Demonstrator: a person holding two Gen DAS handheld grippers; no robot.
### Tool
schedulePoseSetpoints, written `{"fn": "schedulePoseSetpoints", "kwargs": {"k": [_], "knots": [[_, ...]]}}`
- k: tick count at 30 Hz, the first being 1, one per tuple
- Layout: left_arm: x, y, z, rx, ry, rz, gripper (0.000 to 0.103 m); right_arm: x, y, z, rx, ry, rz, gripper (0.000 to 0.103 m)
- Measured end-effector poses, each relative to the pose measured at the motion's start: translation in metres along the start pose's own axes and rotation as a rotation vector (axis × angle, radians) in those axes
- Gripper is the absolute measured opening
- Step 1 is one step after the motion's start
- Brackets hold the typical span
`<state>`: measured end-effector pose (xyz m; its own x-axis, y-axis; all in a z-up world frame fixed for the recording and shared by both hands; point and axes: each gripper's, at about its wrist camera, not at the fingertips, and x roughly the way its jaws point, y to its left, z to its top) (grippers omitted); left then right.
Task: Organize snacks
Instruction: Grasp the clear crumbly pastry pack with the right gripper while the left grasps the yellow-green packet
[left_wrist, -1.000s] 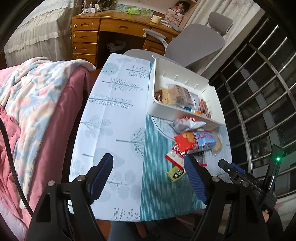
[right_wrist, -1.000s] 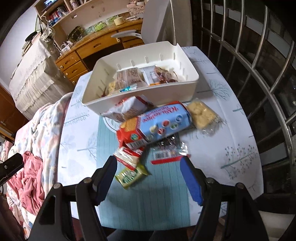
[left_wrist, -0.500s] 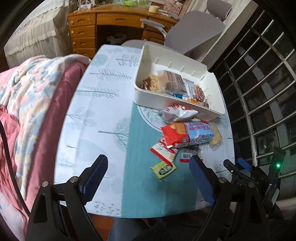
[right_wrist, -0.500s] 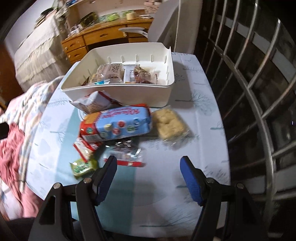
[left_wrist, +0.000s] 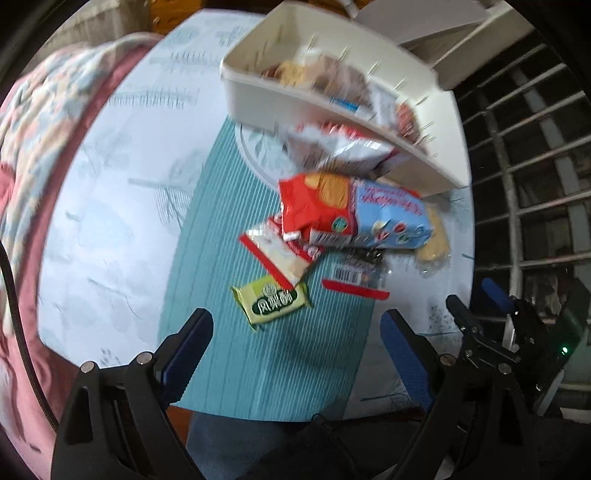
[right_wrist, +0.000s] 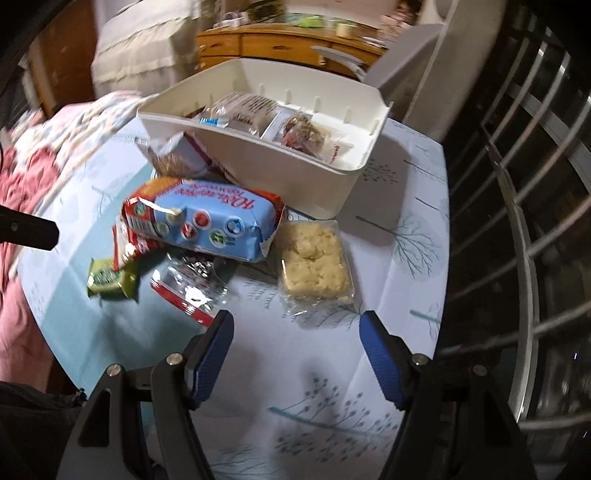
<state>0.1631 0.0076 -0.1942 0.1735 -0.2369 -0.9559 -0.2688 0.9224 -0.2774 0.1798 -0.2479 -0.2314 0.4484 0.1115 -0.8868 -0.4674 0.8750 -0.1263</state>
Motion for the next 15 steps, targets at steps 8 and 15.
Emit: {"fn": "schedulePoseSetpoints", "kwargs": {"k": [8, 15], "knots": [[0.060, 0.016, -0.008, -0.194, 0.130, 0.054, 0.091, 0.029, -0.009, -0.006, -0.084, 0.007, 0.012, 0.071], [0.095, 0.028, -0.007, -0.321, 0.175, 0.062, 0.091, 0.050, -0.012, -0.003, -0.095, -0.009, 0.042, 0.071]]}}
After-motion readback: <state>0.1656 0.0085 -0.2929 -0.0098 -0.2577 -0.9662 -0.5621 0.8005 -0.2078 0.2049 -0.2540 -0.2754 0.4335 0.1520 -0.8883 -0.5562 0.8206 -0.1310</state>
